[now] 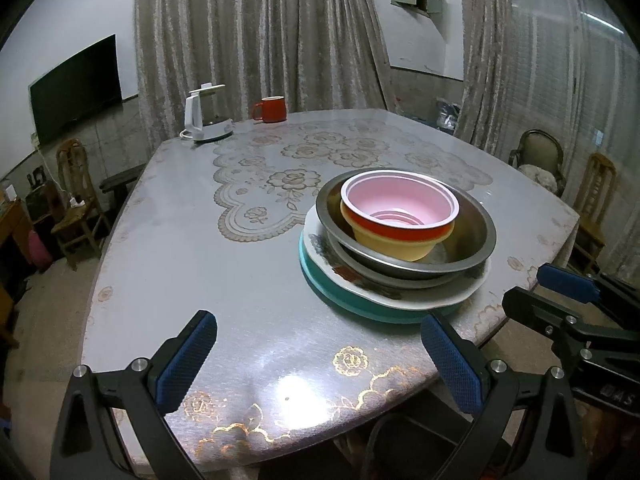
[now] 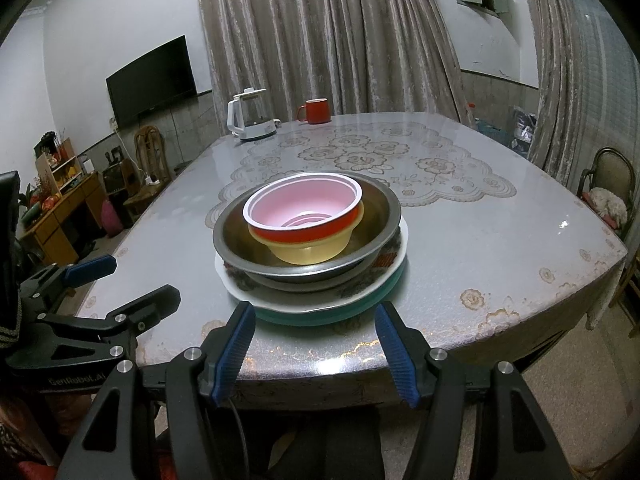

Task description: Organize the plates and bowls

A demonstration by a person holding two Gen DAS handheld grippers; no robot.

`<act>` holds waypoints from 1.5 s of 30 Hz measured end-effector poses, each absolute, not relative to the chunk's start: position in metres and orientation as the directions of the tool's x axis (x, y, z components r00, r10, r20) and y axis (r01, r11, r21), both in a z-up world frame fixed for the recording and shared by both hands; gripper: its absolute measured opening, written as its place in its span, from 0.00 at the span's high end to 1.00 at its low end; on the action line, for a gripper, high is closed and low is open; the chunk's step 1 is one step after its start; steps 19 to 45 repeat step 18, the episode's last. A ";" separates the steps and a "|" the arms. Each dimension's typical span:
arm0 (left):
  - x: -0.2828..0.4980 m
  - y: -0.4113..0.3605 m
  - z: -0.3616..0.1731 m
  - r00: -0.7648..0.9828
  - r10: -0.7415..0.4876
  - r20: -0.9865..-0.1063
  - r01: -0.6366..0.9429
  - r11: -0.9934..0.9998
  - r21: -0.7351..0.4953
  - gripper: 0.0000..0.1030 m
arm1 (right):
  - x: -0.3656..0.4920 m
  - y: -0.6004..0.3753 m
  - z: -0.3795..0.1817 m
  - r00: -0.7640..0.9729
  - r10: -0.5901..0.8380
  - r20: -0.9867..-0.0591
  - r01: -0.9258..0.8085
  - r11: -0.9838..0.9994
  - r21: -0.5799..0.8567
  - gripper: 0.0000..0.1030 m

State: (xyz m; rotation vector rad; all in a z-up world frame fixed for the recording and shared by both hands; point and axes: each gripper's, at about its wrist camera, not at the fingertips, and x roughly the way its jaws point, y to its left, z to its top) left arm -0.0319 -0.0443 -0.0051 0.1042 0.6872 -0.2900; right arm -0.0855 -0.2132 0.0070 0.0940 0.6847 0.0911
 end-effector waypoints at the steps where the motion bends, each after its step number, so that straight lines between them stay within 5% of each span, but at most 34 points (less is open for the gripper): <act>1: -0.032 -0.045 -0.005 0.734 -0.231 -0.639 0.300 0.954 0.000 0.00 | -0.085 -0.213 0.007 0.770 0.116 -0.627 -0.053 0.992 0.118 0.39; 45: -0.029 -0.049 -0.005 0.734 -0.242 -0.635 0.308 0.951 -0.007 0.00 | -0.079 -0.216 0.003 0.758 0.128 -0.639 -0.055 0.990 0.133 0.39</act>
